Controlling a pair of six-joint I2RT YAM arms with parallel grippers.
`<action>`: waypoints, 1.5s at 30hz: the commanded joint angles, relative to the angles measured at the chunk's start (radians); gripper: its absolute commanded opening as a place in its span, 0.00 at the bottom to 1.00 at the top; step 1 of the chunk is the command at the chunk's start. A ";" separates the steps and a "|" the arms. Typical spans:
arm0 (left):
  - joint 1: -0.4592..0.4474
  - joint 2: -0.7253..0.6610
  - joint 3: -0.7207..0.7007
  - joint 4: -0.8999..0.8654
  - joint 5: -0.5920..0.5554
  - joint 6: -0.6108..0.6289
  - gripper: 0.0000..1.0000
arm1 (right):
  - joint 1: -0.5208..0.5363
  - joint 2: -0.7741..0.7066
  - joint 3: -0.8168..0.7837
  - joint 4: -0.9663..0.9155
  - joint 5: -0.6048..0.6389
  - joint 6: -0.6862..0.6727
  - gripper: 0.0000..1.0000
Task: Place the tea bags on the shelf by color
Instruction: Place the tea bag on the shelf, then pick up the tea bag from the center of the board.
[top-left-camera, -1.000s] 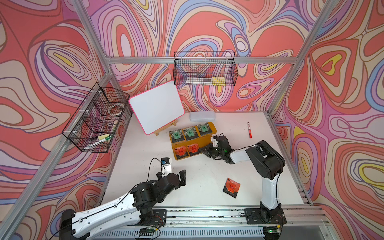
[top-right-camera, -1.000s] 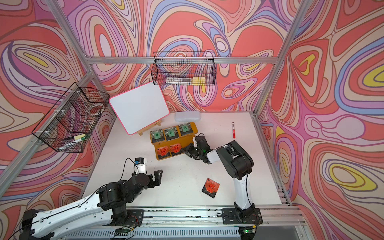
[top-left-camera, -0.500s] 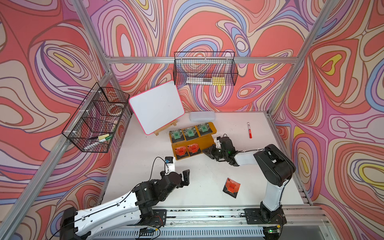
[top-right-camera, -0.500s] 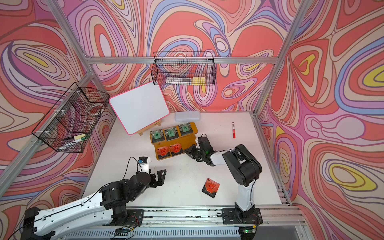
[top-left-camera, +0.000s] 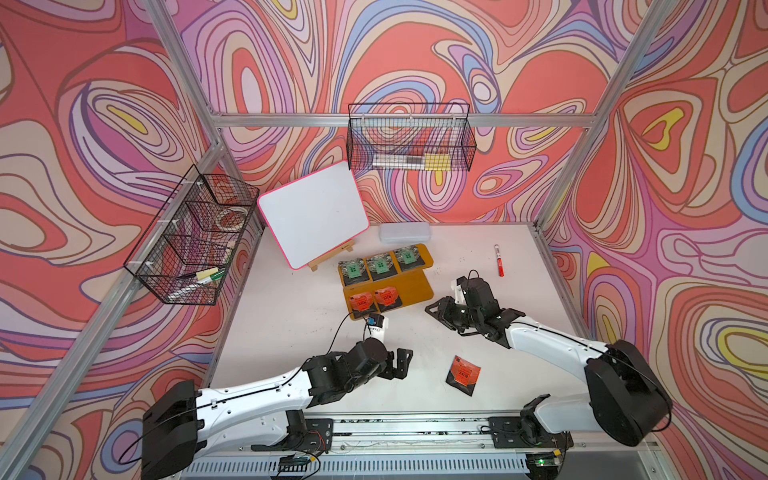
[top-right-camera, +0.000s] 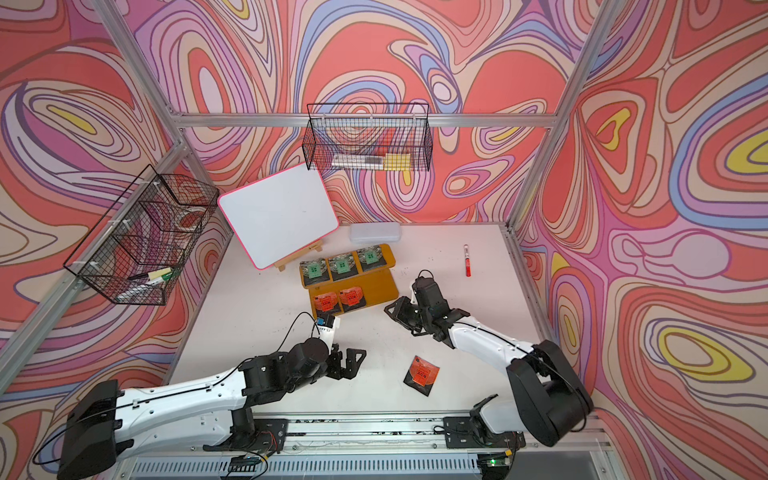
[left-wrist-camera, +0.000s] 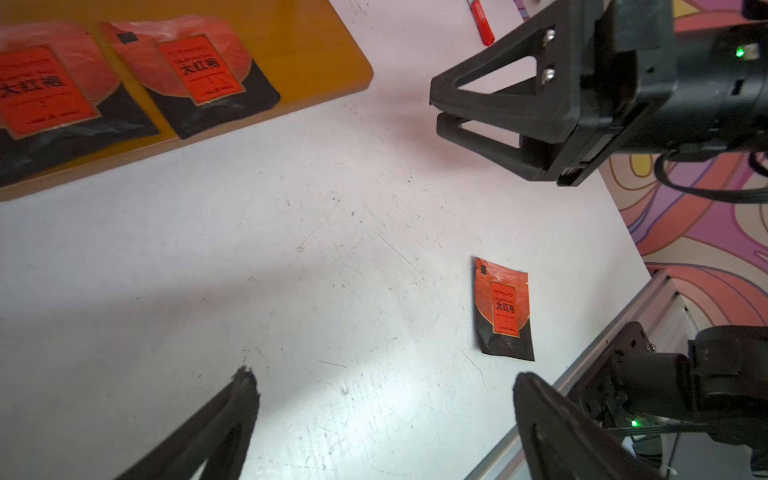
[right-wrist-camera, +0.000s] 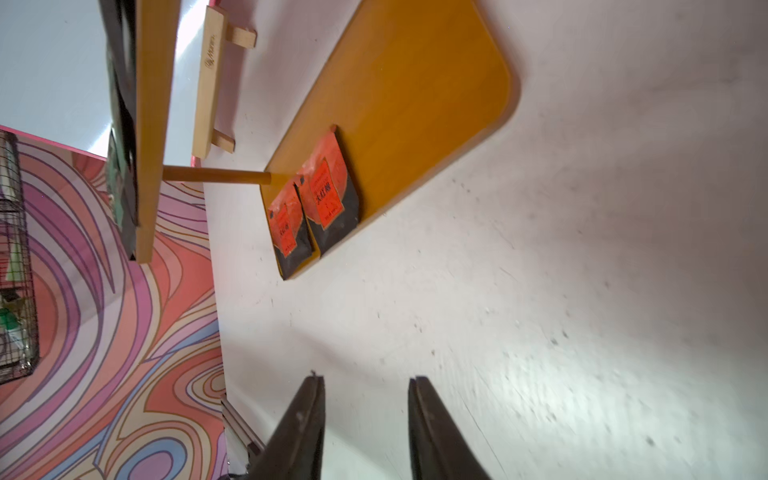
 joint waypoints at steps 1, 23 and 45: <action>-0.012 0.042 0.041 0.104 0.055 0.017 0.99 | -0.004 -0.103 -0.035 -0.234 0.076 -0.043 0.36; -0.047 0.187 0.082 0.179 0.108 -0.012 0.99 | -0.002 -0.443 -0.188 -0.695 0.115 0.050 0.50; -0.056 0.280 0.130 0.184 0.166 -0.019 0.99 | -0.002 -0.434 -0.331 -0.571 0.063 0.082 0.50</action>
